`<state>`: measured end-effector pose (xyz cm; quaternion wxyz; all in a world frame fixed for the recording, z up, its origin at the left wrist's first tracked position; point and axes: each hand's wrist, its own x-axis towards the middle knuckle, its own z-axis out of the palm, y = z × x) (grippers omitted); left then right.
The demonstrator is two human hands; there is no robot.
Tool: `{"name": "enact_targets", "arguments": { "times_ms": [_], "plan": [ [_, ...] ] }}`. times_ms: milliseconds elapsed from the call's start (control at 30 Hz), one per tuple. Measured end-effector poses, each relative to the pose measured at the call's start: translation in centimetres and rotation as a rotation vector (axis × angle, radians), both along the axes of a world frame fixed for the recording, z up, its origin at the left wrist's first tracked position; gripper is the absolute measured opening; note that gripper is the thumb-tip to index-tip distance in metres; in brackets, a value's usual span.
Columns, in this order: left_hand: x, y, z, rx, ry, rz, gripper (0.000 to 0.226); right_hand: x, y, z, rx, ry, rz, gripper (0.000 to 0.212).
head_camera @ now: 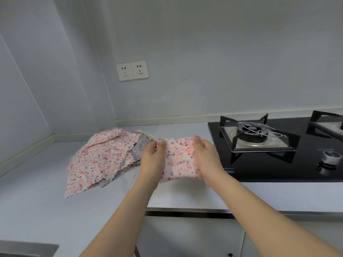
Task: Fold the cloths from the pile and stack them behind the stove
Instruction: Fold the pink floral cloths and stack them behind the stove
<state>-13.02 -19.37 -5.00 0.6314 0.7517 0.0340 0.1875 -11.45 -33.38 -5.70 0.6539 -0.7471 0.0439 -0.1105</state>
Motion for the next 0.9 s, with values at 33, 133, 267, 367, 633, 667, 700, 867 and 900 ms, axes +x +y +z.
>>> {"name": "enact_targets", "arguments": {
  "times_ms": [33,133,267,367,633,667,700,867,900],
  "plan": [
    [0.9,0.4,-0.3,-0.018,0.013,0.001,0.031,0.9,0.1,-0.3,-0.007,0.025,0.006,0.045],
    [3.9,1.3,-1.3,-0.060,0.026,0.017,0.032,4.2,0.8,-1.6,-0.005,0.089,0.033,0.042],
    [9.3,2.6,-3.9,-0.084,0.111,0.007,0.032,9.3,2.2,-3.9,-0.032,0.097,0.007,0.041],
    [12.0,3.0,-4.4,-0.115,0.228,-0.009,0.036,12.2,2.6,-4.2,-0.053,0.171,0.005,0.042],
    [14.5,0.2,8.1,-0.040,0.370,-0.012,0.032,13.6,-0.5,7.9,-0.012,0.387,-0.031,0.041],
    [14.3,-0.5,10.2,-0.026,0.374,-0.025,0.033,13.4,-1.2,9.9,-0.004,0.390,-0.053,0.041],
    [14.1,-1.2,12.1,-0.009,0.371,-0.036,0.034,13.2,-2.0,11.8,-0.001,0.386,-0.077,0.041],
    [13.9,-6.0,18.8,0.025,0.395,-0.102,0.030,12.1,-7.0,18.5,0.063,0.443,-0.155,0.039],
    [14.1,-7.3,19.4,0.024,0.392,-0.116,0.030,12.0,-8.2,19.2,0.098,0.452,-0.170,0.037]
  ]
}}
